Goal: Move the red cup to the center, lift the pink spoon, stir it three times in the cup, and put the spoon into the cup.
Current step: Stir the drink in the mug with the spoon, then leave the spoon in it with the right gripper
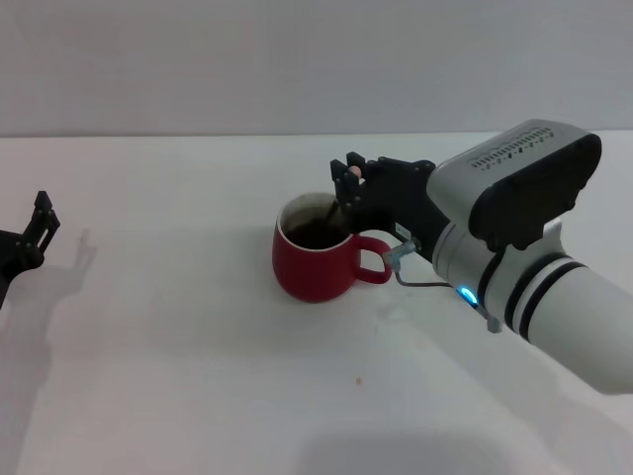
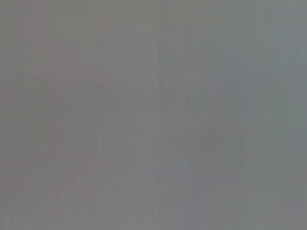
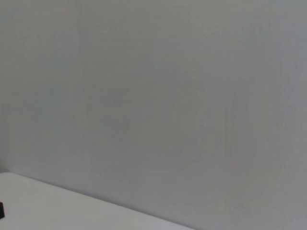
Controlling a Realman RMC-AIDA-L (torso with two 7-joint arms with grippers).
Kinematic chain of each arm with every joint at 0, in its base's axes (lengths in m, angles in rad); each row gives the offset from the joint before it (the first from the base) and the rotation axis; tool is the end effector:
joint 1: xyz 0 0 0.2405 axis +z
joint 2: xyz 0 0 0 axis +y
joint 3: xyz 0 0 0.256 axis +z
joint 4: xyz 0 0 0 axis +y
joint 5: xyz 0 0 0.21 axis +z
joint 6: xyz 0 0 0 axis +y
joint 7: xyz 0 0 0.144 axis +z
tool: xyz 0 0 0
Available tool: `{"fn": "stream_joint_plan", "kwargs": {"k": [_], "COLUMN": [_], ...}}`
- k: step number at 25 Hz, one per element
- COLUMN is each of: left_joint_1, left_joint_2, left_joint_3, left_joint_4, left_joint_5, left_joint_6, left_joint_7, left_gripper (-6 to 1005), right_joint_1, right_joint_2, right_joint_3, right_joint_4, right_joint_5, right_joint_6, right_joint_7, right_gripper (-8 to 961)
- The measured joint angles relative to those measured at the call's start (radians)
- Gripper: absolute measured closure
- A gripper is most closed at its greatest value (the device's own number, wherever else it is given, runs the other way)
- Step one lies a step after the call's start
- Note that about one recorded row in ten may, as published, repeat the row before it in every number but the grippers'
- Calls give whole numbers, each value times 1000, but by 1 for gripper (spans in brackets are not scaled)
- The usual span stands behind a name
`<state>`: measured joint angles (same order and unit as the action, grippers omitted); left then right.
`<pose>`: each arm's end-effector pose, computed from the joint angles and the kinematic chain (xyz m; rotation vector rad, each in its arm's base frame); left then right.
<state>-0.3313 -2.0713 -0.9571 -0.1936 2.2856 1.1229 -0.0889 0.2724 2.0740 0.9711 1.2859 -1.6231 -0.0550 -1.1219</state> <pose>-0.3669 0.3034 -0.0011 -1.4684 -0.6268 -0.5792 0.1369 0.3340 -0.0929 -2.1607 0.5936 0.5995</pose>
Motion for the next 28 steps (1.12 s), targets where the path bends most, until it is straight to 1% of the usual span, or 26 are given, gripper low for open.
{"fn": "stream_joint_plan", "kwargs": {"k": [7, 13, 18, 19, 23, 24, 28], "left_joint_1": [0, 0, 5, 5, 7, 7, 8], "left_joint_2": [-1, -1, -1, -1, -1, -1, -1], "left_joint_3": [7, 11, 12, 12, 12, 12, 12], "left_joint_4": [-1, -3, -13, -14, -14, -14, -13], "left_joint_5": [0, 0, 0, 0, 0, 0, 0], "left_joint_6": [-1, -1, -1, -1, 2, 3, 4], "left_joint_7": [0, 0, 0, 0, 0, 0, -1], "left_gripper": [157, 157, 157, 157, 157, 157, 157], "right_joint_1": [-40, -51, -30, -14, 14, 32, 44], "right_joint_2": [-1, 0, 2, 3, 4, 4, 4], "right_joint_3": [-19, -47, -57, -58, -55, -48, -36], "right_joint_4": [30, 48, 37, 23, 2, -14, -28], "right_joint_5": [-3, -4, -4, -4, -1, 0, 1], "right_joint_6": [13, 16, 17, 14, 8, 7, 6], "right_joint_7": [-4, -5, -5, -3, 0, 1, 1], "right_gripper": [821, 821, 821, 821, 820, 820, 820]}}
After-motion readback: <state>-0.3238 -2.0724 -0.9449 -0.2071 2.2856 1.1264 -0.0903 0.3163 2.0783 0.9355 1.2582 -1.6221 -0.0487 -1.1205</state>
